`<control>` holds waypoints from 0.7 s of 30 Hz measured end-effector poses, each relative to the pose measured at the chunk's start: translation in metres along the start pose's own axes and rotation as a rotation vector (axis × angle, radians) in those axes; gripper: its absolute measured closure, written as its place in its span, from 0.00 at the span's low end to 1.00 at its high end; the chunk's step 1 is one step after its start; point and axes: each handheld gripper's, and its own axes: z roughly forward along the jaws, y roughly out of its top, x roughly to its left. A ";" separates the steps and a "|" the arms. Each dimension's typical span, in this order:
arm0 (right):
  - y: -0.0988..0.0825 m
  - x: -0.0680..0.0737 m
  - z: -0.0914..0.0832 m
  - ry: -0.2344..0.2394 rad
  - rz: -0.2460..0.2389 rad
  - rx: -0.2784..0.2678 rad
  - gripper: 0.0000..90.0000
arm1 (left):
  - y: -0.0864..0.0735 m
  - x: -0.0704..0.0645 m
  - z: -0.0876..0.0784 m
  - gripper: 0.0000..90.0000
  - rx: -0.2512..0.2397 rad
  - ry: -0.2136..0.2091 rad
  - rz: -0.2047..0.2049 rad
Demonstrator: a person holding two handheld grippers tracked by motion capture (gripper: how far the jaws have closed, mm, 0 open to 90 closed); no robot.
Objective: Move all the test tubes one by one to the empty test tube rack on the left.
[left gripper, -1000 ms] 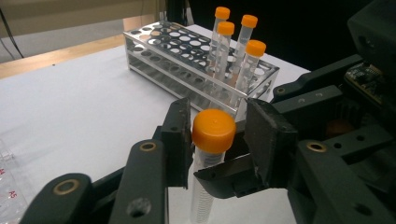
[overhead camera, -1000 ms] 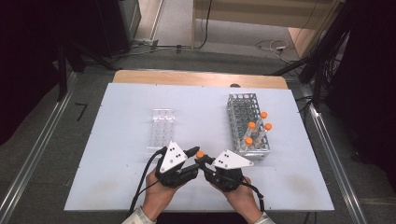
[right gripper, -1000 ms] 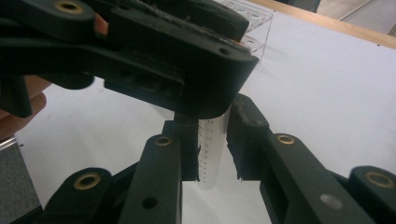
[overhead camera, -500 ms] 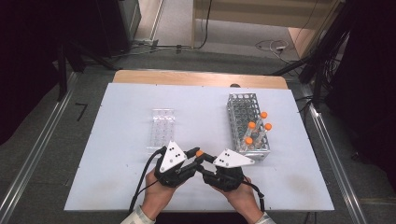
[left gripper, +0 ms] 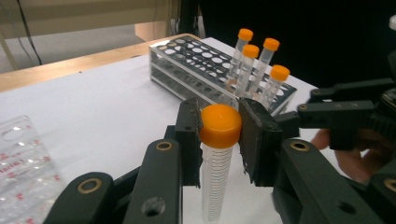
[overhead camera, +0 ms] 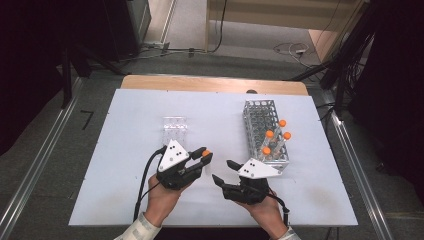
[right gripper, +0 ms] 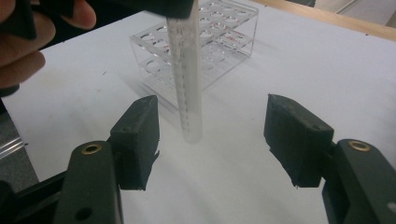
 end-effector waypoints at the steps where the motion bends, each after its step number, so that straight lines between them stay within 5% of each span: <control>1: 0.000 -0.001 -0.001 -0.002 0.001 -0.001 0.38 | 0.002 0.002 -0.001 0.78 -0.002 0.007 0.001; 21: -0.004 -0.009 -0.007 -0.014 0.022 0.002 0.38 | 0.024 0.050 -0.014 0.78 -0.050 0.142 -0.065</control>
